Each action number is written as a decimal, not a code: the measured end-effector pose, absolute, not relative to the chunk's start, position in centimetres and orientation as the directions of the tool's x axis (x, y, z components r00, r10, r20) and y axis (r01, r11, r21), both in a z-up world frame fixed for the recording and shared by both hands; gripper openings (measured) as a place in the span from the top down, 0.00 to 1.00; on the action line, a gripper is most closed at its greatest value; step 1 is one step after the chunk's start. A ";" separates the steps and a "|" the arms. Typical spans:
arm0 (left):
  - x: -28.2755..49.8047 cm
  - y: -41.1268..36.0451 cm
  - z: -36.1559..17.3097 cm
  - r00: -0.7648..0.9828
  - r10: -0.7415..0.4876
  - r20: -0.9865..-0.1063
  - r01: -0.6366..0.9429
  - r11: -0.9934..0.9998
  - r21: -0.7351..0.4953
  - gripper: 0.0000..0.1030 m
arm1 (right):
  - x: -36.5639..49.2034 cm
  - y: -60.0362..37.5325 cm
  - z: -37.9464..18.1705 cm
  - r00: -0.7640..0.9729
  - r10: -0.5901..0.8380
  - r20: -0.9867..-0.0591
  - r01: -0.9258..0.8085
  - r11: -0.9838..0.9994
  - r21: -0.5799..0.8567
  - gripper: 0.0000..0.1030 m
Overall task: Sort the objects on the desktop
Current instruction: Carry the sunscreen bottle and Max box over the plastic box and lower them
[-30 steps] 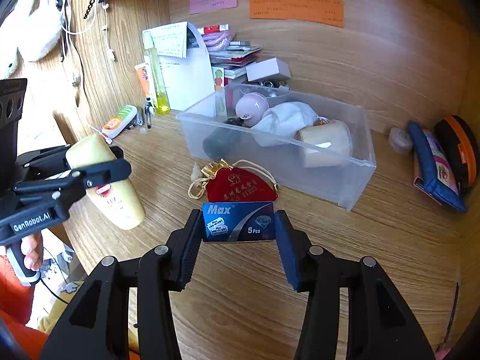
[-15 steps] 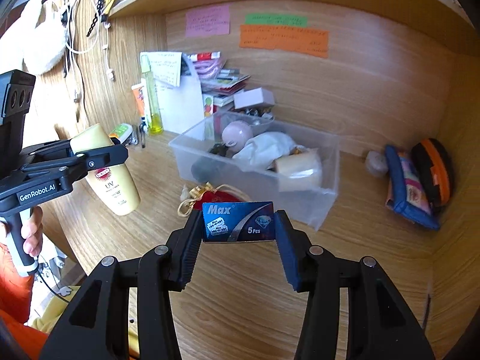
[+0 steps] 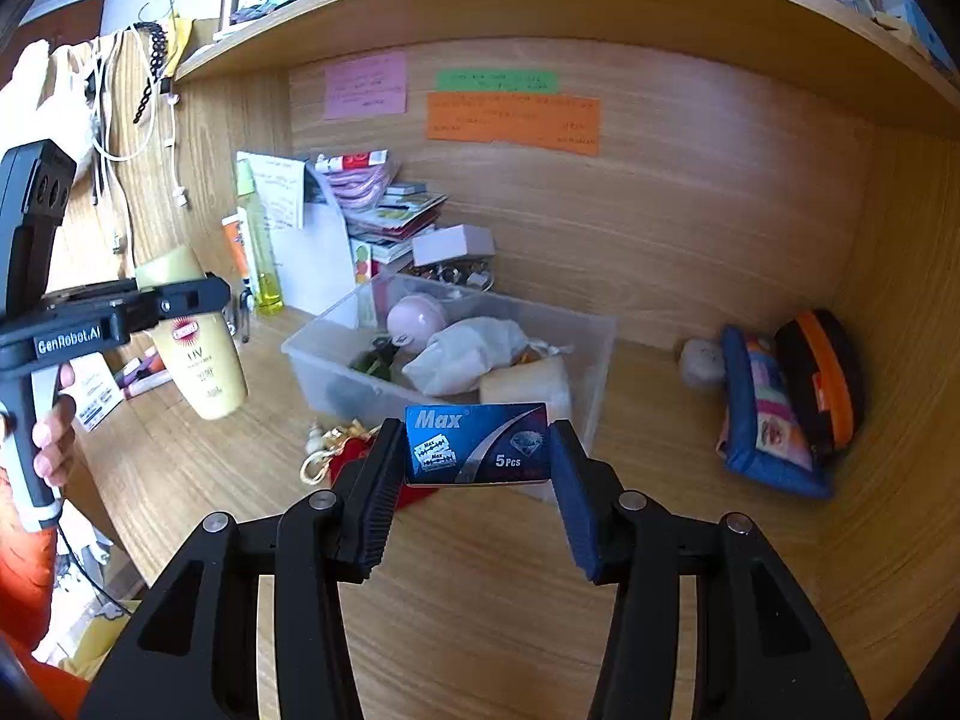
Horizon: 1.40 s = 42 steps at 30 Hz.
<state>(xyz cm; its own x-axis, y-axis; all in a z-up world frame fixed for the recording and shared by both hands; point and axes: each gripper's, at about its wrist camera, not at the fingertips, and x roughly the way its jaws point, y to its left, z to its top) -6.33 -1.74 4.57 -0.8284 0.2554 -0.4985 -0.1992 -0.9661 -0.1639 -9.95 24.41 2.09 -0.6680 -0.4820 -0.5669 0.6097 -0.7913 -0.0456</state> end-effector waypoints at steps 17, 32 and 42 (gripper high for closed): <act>-13.2 -2.3 6.0 -0.820 0.253 -0.513 -0.223 -0.967 -0.120 0.88 | -16.0 22.3 2.4 -0.657 -0.490 -0.573 0.610 -0.792 -0.023 0.57; -18.7 -1.9 0.5 -0.739 0.239 -0.630 -0.202 -0.971 -0.130 0.88 | -20.0 18.8 -0.5 -0.588 -0.507 -0.630 0.647 -0.762 0.009 0.57; -18.8 -1.8 -0.4 -0.728 0.228 -0.646 -0.203 -0.973 -0.114 0.88 | -21.8 17.1 -2.3 -0.549 -0.493 -0.675 0.653 -0.757 0.021 0.57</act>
<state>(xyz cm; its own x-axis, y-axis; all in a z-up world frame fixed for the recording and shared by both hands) -18.79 -1.80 -0.44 -0.7285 0.2278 -0.6461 -0.2030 -0.9725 -0.1140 -21.76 17.08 -2.34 -0.5491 -0.4929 -0.6750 0.6532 -0.7569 0.0213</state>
